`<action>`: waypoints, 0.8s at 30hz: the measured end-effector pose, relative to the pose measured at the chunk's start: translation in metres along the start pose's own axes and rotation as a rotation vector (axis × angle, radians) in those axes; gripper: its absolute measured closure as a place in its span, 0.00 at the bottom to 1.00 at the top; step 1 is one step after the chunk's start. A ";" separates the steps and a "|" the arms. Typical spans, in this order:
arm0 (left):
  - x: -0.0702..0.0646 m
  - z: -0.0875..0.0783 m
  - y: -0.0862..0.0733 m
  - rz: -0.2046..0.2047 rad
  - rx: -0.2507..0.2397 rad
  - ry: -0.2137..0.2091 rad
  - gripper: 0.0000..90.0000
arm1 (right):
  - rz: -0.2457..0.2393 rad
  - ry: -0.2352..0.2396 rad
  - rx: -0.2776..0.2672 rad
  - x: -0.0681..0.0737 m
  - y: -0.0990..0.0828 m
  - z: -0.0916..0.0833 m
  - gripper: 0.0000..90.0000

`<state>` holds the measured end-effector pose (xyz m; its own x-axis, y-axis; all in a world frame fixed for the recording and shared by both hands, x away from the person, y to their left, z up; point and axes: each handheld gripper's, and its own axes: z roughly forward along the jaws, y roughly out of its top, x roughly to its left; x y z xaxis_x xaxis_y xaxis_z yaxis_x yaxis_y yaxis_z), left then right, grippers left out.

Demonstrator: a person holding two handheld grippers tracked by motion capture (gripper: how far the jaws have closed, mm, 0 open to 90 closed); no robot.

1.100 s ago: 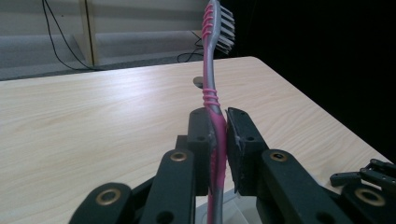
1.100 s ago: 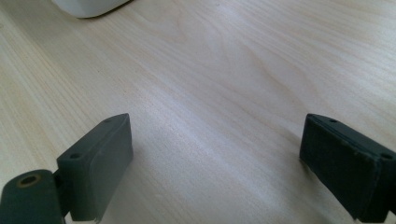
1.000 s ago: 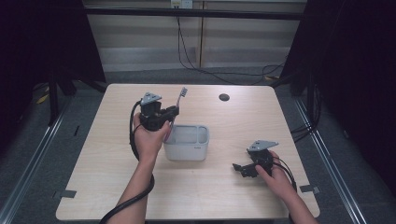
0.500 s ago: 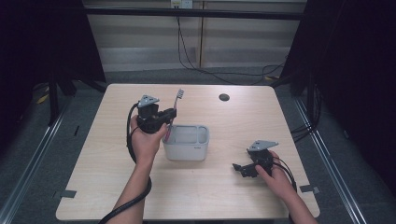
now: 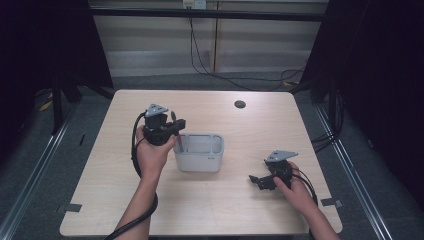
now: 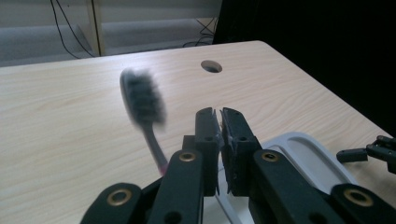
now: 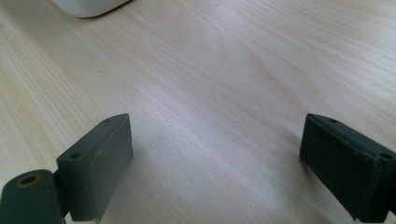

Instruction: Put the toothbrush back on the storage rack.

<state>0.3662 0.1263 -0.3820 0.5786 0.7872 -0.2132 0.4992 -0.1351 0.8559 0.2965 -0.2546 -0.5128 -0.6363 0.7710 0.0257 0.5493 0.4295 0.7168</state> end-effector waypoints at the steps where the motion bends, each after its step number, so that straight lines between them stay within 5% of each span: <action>1: 0.000 -0.001 0.000 0.000 0.000 0.002 0.95 | 0.000 0.001 0.000 0.000 0.000 0.000 0.10; 9: -0.002 -0.008 -0.001 0.023 0.038 -0.002 0.88 | 0.000 0.000 0.000 0.000 0.000 0.000 0.10; 24: 0.015 -0.022 -0.009 0.012 0.078 0.030 0.70 | 0.000 0.000 0.000 0.000 0.000 0.000 0.10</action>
<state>0.3559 0.1526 -0.3828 0.5661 0.8026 -0.1880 0.5415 -0.1901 0.8189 0.2965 -0.2546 -0.5128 -0.6365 0.7709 0.0258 0.5494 0.4296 0.7167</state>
